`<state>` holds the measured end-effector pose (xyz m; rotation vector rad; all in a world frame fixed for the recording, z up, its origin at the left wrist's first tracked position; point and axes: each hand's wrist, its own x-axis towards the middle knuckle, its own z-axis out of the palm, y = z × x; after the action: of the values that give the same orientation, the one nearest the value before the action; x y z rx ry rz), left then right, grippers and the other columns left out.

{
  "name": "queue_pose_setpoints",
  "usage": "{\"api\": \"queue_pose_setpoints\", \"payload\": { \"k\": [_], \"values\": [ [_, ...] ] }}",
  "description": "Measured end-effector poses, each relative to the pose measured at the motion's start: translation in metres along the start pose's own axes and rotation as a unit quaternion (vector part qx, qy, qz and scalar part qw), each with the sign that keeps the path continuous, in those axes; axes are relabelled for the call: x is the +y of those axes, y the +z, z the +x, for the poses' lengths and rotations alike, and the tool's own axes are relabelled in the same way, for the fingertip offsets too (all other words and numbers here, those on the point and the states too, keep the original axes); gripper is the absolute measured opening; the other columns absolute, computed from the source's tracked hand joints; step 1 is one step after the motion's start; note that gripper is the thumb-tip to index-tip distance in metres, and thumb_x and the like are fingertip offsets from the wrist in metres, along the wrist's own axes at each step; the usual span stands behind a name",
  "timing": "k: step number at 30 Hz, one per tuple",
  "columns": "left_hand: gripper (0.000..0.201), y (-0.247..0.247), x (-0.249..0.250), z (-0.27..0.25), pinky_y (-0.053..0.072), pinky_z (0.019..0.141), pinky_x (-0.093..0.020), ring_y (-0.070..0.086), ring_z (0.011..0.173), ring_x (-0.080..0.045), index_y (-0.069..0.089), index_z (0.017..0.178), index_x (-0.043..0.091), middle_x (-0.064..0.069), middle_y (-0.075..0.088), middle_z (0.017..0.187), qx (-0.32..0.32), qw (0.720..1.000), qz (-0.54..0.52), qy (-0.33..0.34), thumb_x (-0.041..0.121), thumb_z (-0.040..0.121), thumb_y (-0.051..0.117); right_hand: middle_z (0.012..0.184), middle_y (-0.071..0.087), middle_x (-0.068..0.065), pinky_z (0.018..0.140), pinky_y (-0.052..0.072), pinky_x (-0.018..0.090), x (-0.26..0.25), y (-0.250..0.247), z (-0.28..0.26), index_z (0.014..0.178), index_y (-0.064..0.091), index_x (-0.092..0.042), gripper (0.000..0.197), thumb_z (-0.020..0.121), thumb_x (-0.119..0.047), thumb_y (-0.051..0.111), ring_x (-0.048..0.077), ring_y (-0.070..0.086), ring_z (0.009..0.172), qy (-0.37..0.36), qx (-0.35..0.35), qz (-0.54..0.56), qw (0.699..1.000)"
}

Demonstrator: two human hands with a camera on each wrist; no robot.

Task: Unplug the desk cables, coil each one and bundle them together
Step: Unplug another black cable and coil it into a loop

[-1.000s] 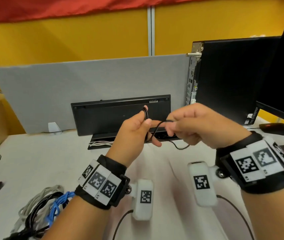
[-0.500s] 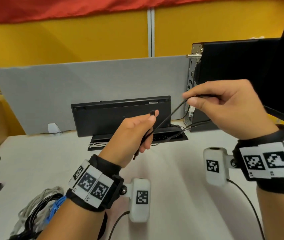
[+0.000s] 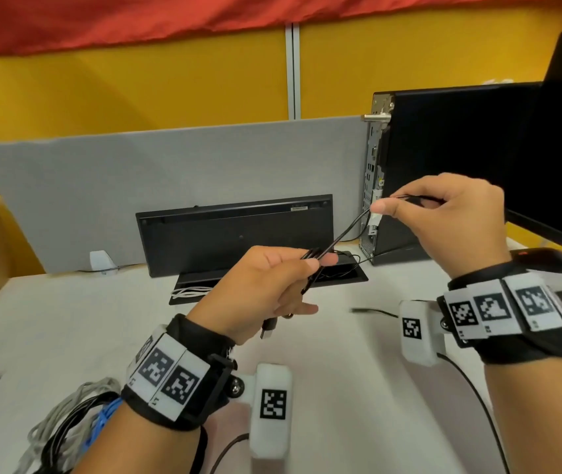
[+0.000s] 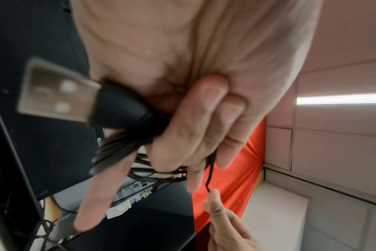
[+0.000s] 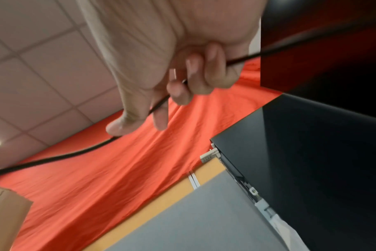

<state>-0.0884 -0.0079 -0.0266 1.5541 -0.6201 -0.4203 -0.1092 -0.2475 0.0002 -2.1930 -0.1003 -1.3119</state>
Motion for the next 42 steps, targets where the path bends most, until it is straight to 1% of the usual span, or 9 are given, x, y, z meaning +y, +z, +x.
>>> {"api": "queue_pose_setpoints", "payload": {
  "k": [4, 9, 12, 18, 20, 24, 29, 33, 42],
  "values": [
    [0.028, -0.004, 0.002, -0.003, 0.054, 0.089, -0.054, 0.021, 0.038, -0.008, 0.069, 0.118, 0.007, 0.005, 0.027, 0.043, -0.063, 0.996, -0.066, 0.006, 0.013, 0.097, 0.05, 0.064, 0.047, -0.017, 0.061, 0.033, 0.014, 0.004, 0.0, 0.003, 0.091, 0.074, -0.026, 0.018, 0.086, -0.041, 0.067, 0.0, 0.046, 0.064, -0.025, 0.046, -0.029, 0.998],
    [0.034, -0.007, 0.005, -0.005, 0.052, 0.085, -0.06, 0.018, 0.035, -0.006, 0.065, 0.121, 0.001, 0.008, 0.028, 0.039, -0.078, 0.98, -0.179, 0.034, 0.017, 0.095, 0.05, 0.081, 0.063, -0.003, 0.076, 0.053, 0.039, 0.014, 0.02, -0.004, 0.098, 0.073, -0.027, 0.019, 0.092, -0.037, 0.058, 0.018, 0.06, 0.079, 0.034, -0.129, -0.083, 0.988],
    [0.038, -0.008, 0.006, -0.005, 0.052, 0.081, -0.061, 0.015, 0.036, -0.008, 0.064, 0.12, -0.001, 0.007, 0.022, 0.04, -0.068, 0.971, -0.227, 0.039, 0.022, 0.093, 0.052, 0.08, 0.066, -0.003, 0.076, 0.052, 0.037, 0.012, 0.033, -0.012, 0.094, 0.074, -0.027, 0.016, 0.093, -0.032, 0.059, 0.019, 0.061, 0.081, 0.05, -0.194, -0.061, 0.978],
    [0.024, -0.008, 0.003, 0.0, 0.054, 0.075, -0.057, 0.02, 0.03, -0.005, 0.061, 0.086, 0.01, 0.008, 0.026, 0.038, -0.055, 0.955, -0.291, 0.034, 0.024, 0.097, 0.045, 0.097, 0.066, -0.008, 0.092, 0.043, 0.041, -0.004, 0.051, -0.025, 0.1, 0.074, -0.033, 0.017, 0.094, -0.031, 0.059, 0.015, 0.052, 0.102, 0.029, -0.259, -0.073, 0.963],
    [0.025, -0.008, 0.001, 0.002, 0.056, 0.07, -0.053, 0.02, 0.03, -0.005, 0.056, 0.08, 0.014, 0.007, 0.025, 0.038, -0.029, 0.954, -0.298, 0.032, 0.024, 0.098, 0.043, 0.099, 0.061, -0.009, 0.095, 0.04, 0.034, -0.012, 0.053, -0.026, 0.105, 0.074, -0.031, 0.019, 0.094, -0.026, 0.059, 0.014, 0.047, 0.107, 0.001, -0.232, -0.074, 0.97],
    [0.029, -0.007, -0.004, 0.008, 0.057, 0.065, -0.048, 0.019, 0.03, -0.006, 0.05, 0.076, 0.016, 0.007, 0.024, 0.039, 0.038, 0.949, -0.31, 0.03, 0.025, 0.101, 0.038, 0.074, 0.062, -0.014, 0.071, 0.045, 0.007, -0.042, 0.047, -0.027, 0.108, 0.074, -0.018, 0.021, 0.092, -0.016, 0.06, -0.001, 0.058, 0.072, 0.02, -0.126, 0.077, 0.989],
    [0.031, -0.009, -0.009, 0.011, 0.05, 0.065, -0.034, 0.021, 0.03, -0.006, 0.043, 0.073, 0.017, 0.007, 0.026, 0.036, 0.044, 0.94, -0.338, 0.038, 0.028, 0.1, 0.032, 0.099, 0.07, -0.001, 0.081, 0.059, 0.036, -0.072, 0.048, -0.038, 0.141, 0.046, -0.013, 0.056, 0.089, -0.013, 0.066, 0.014, 0.072, 0.085, 0.178, -0.311, 0.269, 0.894],
    [0.034, -0.012, -0.009, 0.008, 0.046, 0.06, -0.029, 0.022, 0.028, -0.006, 0.043, 0.067, 0.018, 0.007, 0.027, 0.034, 0.01, 0.937, -0.347, 0.032, 0.029, 0.098, 0.032, 0.113, 0.062, 0.002, 0.061, 0.057, 0.02, -0.077, 0.054, -0.042, 0.148, 0.03, -0.008, 0.072, 0.086, 0.004, 0.065, 0.004, 0.07, 0.08, 0.237, -0.288, 0.365, 0.853],
    [0.031, -0.008, -0.01, 0.011, 0.052, 0.064, -0.032, 0.041, 0.052, -0.019, 0.051, 0.073, 0.008, 0.0, 0.031, 0.052, 0.044, 0.973, -0.218, 0.06, 0.014, 0.099, 0.034, 0.091, 0.062, 0.012, 0.053, 0.05, 0.012, -0.069, 0.057, -0.043, 0.082, 0.071, -0.022, 0.034, 0.083, 0.008, 0.056, 0.006, 0.062, 0.07, 0.14, -0.204, 0.204, 0.947]
  ]
}}
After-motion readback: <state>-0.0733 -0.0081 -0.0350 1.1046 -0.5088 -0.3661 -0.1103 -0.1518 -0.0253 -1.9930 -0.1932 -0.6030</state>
